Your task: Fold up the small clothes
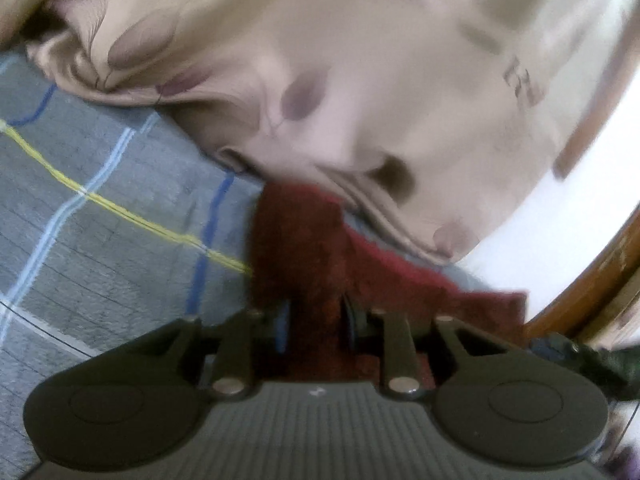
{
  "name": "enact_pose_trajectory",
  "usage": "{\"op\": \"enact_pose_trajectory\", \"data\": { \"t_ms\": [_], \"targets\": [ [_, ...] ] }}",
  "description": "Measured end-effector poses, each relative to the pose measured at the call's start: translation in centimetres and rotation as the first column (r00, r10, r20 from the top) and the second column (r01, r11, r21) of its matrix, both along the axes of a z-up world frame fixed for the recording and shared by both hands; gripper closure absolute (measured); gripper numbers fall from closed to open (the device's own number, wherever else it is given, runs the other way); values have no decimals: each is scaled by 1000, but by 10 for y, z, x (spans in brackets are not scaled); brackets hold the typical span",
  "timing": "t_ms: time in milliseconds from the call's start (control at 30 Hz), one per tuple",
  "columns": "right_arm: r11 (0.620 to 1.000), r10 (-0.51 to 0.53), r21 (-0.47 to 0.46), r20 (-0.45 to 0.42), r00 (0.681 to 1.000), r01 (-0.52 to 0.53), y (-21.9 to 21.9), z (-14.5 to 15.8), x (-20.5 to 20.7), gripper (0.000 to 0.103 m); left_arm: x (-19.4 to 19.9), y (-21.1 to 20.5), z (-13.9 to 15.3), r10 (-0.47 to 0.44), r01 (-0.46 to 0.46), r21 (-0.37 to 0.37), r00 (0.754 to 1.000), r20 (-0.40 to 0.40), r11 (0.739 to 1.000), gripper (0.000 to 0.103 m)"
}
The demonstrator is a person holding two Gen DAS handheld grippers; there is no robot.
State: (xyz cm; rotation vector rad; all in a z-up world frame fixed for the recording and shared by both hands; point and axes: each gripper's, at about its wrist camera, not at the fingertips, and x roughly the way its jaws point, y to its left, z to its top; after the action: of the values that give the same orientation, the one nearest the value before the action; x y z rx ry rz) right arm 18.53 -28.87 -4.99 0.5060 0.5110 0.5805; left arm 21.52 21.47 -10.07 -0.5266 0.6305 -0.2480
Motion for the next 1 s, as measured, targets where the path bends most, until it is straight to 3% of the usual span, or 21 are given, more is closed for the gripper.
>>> {"op": "enact_pose_trajectory", "data": {
  "t_ms": [67,133,167,200,267,300,400,533,600,633,667,700,767,833,867,1000],
  "targets": [
    [998,47,-42,-78,996,-51,4,-8,21,71,-4,-5,-5,17,-17,55,1000,-11,998,75],
    [995,23,-96,-138,990,-36,2,-24,41,75,-8,-5,-6,34,-33,59,999,-12,998,75],
    [983,-66,-182,-159,985,36,-2,-32,51,74,-9,-6,-4,33,-33,81,999,1,996,75],
    [980,-136,-168,-176,975,107,-14,-36,55,75,-10,-8,-2,28,-29,117,1000,10,993,75],
    [983,-164,54,-190,968,177,-45,-38,45,76,-9,-10,0,12,-13,126,1000,11,992,75],
    [982,-164,69,-174,971,178,-52,-35,38,76,-9,-10,1,10,-11,122,1000,14,993,75],
    [979,-190,-94,-134,973,179,-54,-24,14,75,-9,-9,1,16,-18,112,1000,20,994,75],
    [972,-130,-218,-176,976,90,-49,-29,-4,61,-10,-8,-4,35,-36,85,999,15,996,71],
    [968,-96,-247,-173,980,52,-42,-33,-11,61,-11,-7,-6,41,-42,71,999,7,997,69],
    [965,-95,-258,-165,982,50,-38,-33,-14,61,-10,-6,-6,45,-45,75,999,5,996,63],
    [958,-94,-283,-140,986,51,-33,-33,-16,66,-9,-6,-6,51,-51,89,999,2,995,56],
    [948,-84,-314,-119,989,43,-28,-31,-18,88,-9,-4,-6,54,-54,102,999,3,993,56],
    [931,-96,-360,-99,990,54,-23,-27,-24,90,-6,0,-9,53,-52,101,999,-11,994,55],
    [935,-124,-342,-70,990,93,-33,-21,-40,92,-4,4,-12,51,-49,68,998,-22,996,54],
    [945,-143,-307,-68,987,116,-44,-20,-51,92,-3,3,-13,55,-52,79,998,-29,996,46],
    [971,-149,-214,-199,969,105,-68,-54,-65,92,-2,2,-15,67,-65,81,998,-21,995,45]
  ]
}}
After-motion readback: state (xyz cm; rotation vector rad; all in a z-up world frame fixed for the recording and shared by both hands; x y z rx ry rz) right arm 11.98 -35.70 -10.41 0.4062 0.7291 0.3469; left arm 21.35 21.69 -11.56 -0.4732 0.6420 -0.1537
